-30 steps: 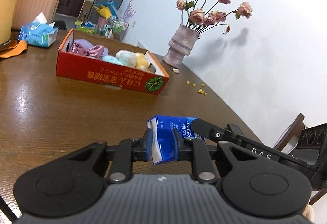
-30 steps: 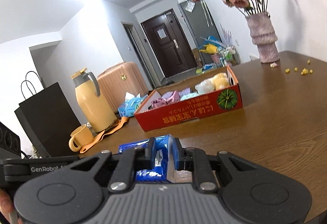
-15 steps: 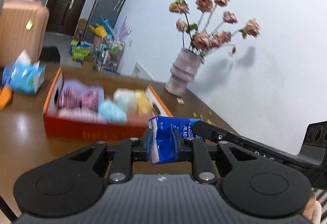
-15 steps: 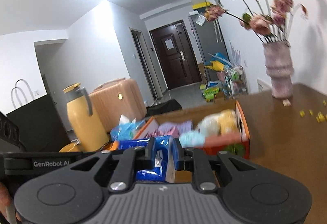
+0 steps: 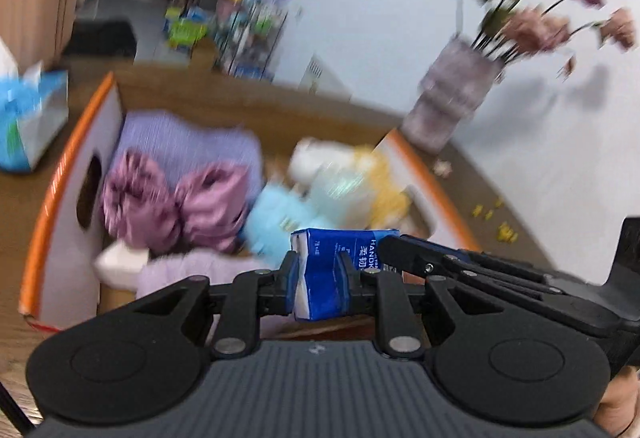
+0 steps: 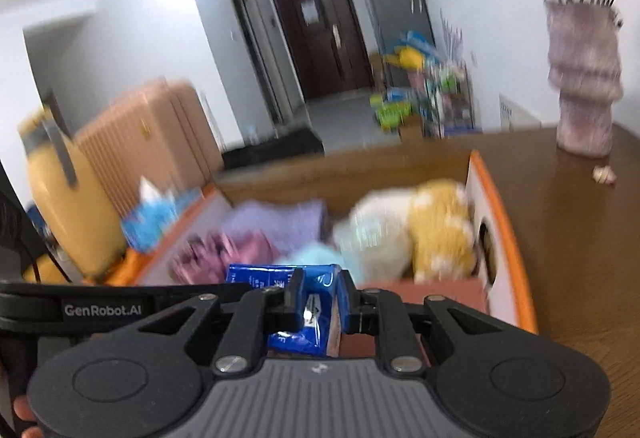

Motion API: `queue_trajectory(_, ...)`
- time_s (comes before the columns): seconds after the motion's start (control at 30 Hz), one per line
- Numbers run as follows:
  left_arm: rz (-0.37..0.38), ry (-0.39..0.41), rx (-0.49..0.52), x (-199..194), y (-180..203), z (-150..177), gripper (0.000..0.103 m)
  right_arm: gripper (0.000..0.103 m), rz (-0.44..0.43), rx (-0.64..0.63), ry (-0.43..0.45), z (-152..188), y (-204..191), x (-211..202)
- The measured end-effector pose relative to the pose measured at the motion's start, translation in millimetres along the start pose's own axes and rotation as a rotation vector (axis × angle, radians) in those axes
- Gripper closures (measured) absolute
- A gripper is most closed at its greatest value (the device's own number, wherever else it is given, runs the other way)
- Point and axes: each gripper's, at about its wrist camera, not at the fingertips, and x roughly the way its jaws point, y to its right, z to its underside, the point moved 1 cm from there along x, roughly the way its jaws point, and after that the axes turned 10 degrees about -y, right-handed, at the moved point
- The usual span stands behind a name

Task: Organize soft objects

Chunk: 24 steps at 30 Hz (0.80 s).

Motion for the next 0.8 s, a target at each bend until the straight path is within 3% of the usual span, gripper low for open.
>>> queue_trajectory(0.3,-0.059,-0.044,0.067,20.8,-3.3,1.6,0.082,0.085,0.137,-0.170,-0.076,4.1,-28.0,25.8)
queue_trajectory(0.4,-0.077,-0.053,0.023,18.4,-10.7,-3.5,0.073,0.084,0.121,-0.149,-0.102,-1.8,-26.1,28.3)
queue_trajectory(0.5,-0.107,-0.045,0.068,9.4,-5.6,0.4,0.067,0.084,0.116,-0.123,-0.140,-0.4,-22.8,34.4)
queue_trajectory(0.6,-0.136,-0.004,0.087,-22.1,-0.4,6.7,0.064,0.084,0.135,-0.130,-0.111,-1.3,-28.2,12.6)
queue_trajectory(0.8,-0.213,0.140,0.128,-117.5,15.5,9.8,0.060,0.073,0.169,-0.190,0.031,-17.9,-49.1,-79.8)
